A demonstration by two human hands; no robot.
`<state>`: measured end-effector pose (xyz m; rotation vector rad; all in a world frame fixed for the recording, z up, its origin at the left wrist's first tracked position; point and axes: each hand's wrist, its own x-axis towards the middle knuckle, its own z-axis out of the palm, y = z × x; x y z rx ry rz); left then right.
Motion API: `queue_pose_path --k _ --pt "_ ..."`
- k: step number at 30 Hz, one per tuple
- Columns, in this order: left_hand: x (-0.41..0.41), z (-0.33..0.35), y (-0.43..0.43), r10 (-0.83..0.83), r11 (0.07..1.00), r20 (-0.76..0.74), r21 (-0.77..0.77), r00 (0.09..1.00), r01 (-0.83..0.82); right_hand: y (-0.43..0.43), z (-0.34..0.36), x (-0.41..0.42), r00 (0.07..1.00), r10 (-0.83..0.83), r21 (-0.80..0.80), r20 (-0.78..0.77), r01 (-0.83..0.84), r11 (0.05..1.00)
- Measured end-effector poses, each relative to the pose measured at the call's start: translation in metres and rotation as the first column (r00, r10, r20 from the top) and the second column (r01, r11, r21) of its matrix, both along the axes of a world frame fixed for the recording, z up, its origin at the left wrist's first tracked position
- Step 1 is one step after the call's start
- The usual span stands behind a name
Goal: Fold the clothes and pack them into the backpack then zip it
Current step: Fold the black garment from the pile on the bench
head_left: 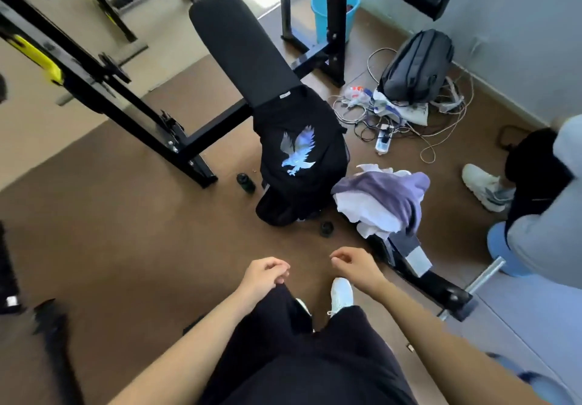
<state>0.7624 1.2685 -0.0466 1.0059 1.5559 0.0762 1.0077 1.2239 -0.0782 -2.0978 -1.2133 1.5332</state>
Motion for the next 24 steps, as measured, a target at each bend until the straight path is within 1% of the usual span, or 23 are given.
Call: queue_pose_path --k 3,5,8,13,16,19,21,24 --pt "0.007 -0.002 0.076 0.107 0.994 0.032 0.015 0.994 -0.108 0.085 0.001 0.01 0.999 0.011 0.085 0.039 -0.015 0.996" --pt "0.01 -0.011 0.131 0.145 0.989 0.049 0.033 0.988 -0.146 0.138 -0.002 0.011 0.999 -0.016 0.123 0.049 0.01 0.992" --pt "0.009 -0.028 0.218 0.162 0.985 0.066 0.054 0.985 -0.166 0.214 -0.014 0.009 0.995 -0.091 0.162 0.048 0.082 0.983" --pt "0.0 -0.089 0.362 0.164 0.985 0.053 0.053 0.985 -0.167 0.33 -0.062 -0.007 0.986 -0.155 0.139 0.058 0.146 0.98" --pt "-0.006 -0.14 0.441 0.136 0.983 0.016 0.122 0.991 -0.137 0.405 -0.104 -0.012 0.981 -0.147 0.126 0.123 0.131 0.983" --pt "-0.006 -0.199 0.506 0.064 0.971 -0.048 0.233 0.997 -0.051 0.485 -0.158 -0.003 0.972 -0.139 0.137 0.189 0.114 0.984" --pt "-0.002 -0.221 0.533 0.034 0.948 -0.092 0.318 0.995 -0.003 0.526 -0.183 0.014 0.96 -0.152 0.162 0.237 0.115 0.98" --pt "0.01 -0.272 0.57 0.034 0.912 -0.156 0.408 0.987 0.033 0.588 -0.237 0.045 0.934 -0.172 0.185 0.314 0.117 0.976"
